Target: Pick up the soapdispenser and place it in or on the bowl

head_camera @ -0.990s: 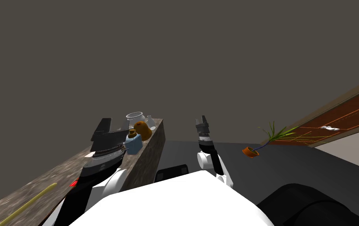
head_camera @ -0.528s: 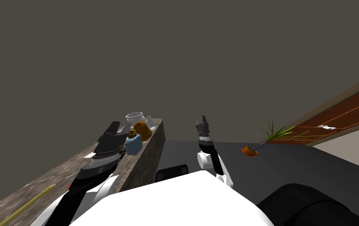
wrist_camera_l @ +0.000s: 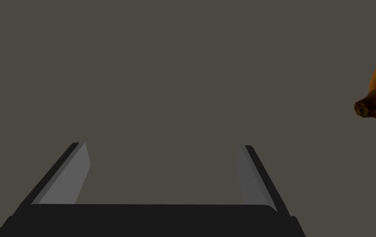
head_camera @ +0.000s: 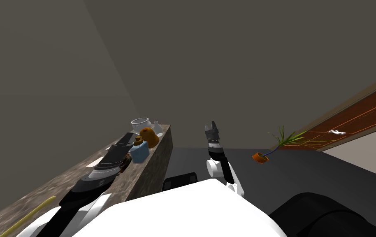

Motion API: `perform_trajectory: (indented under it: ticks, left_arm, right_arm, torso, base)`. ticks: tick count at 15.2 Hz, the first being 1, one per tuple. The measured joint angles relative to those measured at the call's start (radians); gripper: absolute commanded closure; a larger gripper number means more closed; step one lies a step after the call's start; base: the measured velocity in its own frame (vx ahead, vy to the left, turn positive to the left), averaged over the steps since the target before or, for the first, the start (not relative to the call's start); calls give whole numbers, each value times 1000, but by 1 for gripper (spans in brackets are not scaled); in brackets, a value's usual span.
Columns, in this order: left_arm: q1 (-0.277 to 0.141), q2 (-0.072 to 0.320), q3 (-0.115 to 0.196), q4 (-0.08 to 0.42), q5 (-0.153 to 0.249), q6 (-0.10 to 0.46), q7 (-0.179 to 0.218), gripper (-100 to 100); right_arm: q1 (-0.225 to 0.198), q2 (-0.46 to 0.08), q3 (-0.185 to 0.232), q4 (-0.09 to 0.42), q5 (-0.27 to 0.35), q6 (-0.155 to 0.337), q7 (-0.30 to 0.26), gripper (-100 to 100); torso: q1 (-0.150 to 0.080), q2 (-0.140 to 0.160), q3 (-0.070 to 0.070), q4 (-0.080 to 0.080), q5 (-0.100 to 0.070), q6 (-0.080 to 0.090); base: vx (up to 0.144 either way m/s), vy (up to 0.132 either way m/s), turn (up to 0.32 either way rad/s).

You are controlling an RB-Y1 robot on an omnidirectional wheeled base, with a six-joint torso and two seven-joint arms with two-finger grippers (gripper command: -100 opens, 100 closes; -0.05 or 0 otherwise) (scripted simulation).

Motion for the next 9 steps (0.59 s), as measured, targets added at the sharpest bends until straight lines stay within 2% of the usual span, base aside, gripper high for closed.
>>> perform_trajectory:
  ticks: [9]
  left_arm:
    - [74, 181, 77, 84, -72, -6, -18, -100]
  right_arm:
    - [0, 0, 0, 0, 0, 0, 0, 0]
  torso:
    - [0, 0, 0, 0, 0, 0]
  base:
    - [0, 8, -28]
